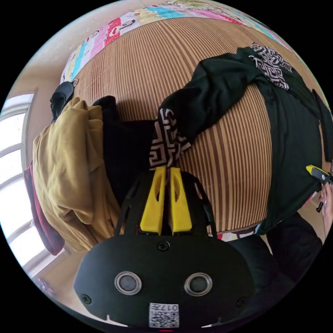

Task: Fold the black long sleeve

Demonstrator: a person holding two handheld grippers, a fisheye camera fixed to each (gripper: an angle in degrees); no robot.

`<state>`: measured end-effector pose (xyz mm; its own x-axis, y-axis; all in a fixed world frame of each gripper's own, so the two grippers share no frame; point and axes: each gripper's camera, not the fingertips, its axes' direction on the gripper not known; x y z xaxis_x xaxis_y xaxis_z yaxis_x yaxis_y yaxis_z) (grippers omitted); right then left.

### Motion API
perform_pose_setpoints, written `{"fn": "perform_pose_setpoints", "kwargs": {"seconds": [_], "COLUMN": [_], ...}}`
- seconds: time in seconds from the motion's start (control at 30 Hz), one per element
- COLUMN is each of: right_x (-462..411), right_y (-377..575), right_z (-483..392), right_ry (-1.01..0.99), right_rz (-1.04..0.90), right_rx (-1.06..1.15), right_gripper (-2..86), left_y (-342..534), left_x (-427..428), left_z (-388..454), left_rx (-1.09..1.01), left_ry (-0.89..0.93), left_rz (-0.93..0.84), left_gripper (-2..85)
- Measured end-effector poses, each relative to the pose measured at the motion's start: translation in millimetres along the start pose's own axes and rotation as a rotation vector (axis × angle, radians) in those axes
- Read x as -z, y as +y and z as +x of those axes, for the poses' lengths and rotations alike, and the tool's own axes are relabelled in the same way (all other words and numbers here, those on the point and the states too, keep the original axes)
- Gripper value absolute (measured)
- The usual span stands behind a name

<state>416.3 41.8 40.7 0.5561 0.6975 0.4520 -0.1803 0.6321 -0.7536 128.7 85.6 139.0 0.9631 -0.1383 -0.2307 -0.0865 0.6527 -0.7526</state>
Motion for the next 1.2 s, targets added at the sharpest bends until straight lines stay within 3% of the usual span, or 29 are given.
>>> {"fn": "perform_pose_setpoints", "kwargs": {"seconds": [0.23, 0.33, 0.4, 0.47, 0.67, 0.83, 0.97, 1.2], "right_x": [9, 13, 15, 19, 29, 50, 85, 157], "right_y": [-12, -16, -19, -22, -27, -26, -16, 21], "right_z": [6, 8, 9, 10, 8, 3, 10, 49], "right_ry": [-0.042, -0.057, -0.069, -0.084, -0.085, -0.050, -0.030, 0.077], "right_rz": [0.012, 0.010, 0.006, -0.007, -0.038, -0.028, 0.014, 0.110], "right_rx": [-0.023, -0.021, -0.027, -0.045, -0.095, -0.125, -0.115, -0.114], "right_gripper": [0.6, 0.6, 0.6, 0.6, 0.5, 0.5, 0.6, 1.4], "left_y": [18, 23, 19, 6, -82, -164, -202, -131], "left_x": [82, 120, 139, 171, 248, 268, 245, 156], "left_z": [-60, -75, -77, -68, 28, 150, 226, 174], "left_rx": [0.033, 0.064, 0.046, -0.001, -0.210, -0.315, -0.381, -0.213], "left_ry": [0.564, 0.605, 0.740, 0.927, 1.112, 1.216, 1.133, 0.940], "left_rz": [0.141, 0.211, 0.256, 0.348, 0.479, 0.447, 0.312, 0.200], "left_gripper": [0.0, -0.4, -0.6, -0.7, -0.8, -0.2, 5.2, 9.8]}}
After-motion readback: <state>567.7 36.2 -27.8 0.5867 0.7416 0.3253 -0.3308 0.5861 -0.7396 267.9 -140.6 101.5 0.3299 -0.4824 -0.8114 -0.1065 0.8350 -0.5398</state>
